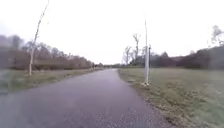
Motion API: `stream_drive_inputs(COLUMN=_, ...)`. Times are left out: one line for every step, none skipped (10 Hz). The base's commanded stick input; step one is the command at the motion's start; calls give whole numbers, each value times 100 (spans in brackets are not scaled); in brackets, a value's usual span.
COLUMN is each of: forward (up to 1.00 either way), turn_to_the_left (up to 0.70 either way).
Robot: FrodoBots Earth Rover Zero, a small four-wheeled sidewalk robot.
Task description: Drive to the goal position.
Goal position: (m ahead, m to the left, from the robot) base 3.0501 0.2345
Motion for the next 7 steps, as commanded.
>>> stream_drive_inputs(forward=70, turn_to_the_left=0)
stream_drive_inputs(forward=70, turn_to_the_left=0)
stream_drive_inputs(forward=70, turn_to_the_left=0)
stream_drive_inputs(forward=70, turn_to_the_left=0)
stream_drive_inputs(forward=70, turn_to_the_left=0)
stream_drive_inputs(forward=70, turn_to_the_left=0)
stream_drive_inputs(forward=70, turn_to_the_left=0)
